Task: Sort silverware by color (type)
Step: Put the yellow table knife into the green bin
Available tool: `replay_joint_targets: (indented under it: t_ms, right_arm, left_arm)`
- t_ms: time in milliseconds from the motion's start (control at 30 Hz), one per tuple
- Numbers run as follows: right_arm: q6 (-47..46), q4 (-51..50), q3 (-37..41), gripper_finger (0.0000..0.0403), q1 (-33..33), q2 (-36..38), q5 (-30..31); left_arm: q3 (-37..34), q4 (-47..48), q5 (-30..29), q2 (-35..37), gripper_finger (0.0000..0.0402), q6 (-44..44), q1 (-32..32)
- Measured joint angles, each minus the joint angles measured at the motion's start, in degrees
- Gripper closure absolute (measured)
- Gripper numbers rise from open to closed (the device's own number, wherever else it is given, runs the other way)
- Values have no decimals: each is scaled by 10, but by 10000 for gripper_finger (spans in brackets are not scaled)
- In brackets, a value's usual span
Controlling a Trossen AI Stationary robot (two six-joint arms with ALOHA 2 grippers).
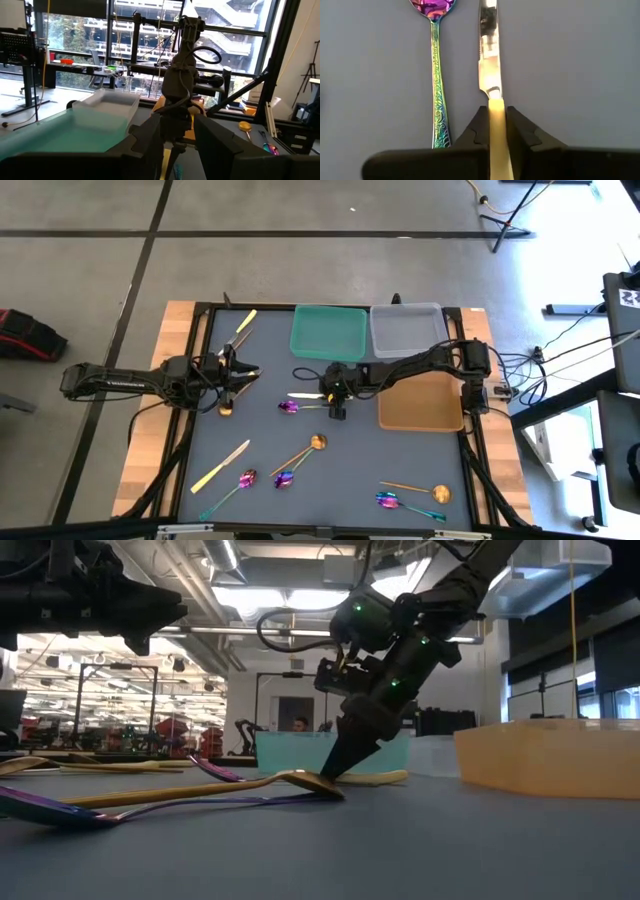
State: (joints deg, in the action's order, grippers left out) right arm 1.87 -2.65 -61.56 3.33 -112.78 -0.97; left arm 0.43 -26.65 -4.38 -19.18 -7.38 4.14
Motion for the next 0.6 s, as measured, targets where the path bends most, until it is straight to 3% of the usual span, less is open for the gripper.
replay_joint_targets:
  t_ms: [600]
  right_arm:
    - [37,-59,3,384,1,158,22]
  left_arm:
    - [0,-1,0,0,287,0,0]
